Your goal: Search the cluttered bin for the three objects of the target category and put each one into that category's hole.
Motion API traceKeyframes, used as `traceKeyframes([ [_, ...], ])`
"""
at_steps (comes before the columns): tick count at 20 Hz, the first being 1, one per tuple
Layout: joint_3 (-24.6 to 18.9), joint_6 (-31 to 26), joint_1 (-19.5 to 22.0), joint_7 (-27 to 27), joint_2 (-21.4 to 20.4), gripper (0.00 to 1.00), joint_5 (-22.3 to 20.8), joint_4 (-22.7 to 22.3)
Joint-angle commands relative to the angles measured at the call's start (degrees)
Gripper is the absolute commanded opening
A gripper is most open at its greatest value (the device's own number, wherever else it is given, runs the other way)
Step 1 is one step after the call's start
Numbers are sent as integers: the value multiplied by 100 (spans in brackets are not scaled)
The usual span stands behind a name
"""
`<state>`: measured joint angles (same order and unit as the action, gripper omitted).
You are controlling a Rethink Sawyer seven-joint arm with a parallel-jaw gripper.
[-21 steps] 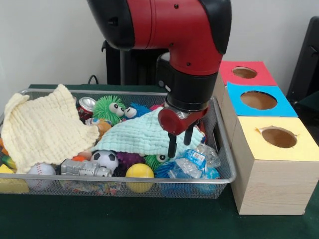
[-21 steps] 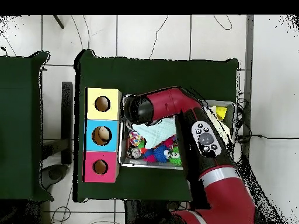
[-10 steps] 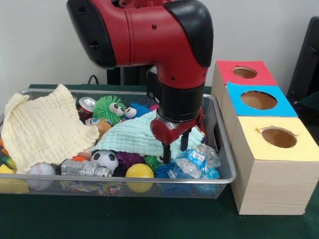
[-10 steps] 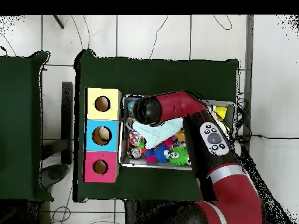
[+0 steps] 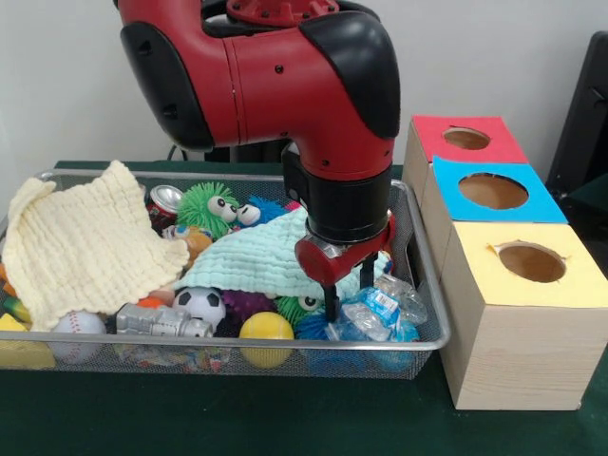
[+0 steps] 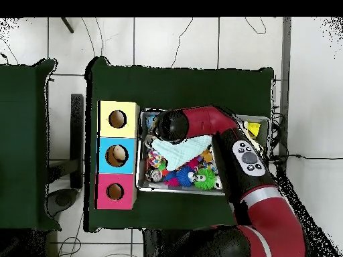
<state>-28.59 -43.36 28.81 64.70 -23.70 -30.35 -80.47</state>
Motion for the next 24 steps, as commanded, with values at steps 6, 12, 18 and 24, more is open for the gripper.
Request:
traceKeyframes([
  [6, -484, 154, 72, -40, 266, 100, 271, -466],
  [12, -521, 381, 101, 12, 145, 100, 154, -545],
  [18, -461, 618, 74, 30, -10, 100, -50, -615],
  [24, -438, 548, 92, -68, -29, 100, -73, -628],
])
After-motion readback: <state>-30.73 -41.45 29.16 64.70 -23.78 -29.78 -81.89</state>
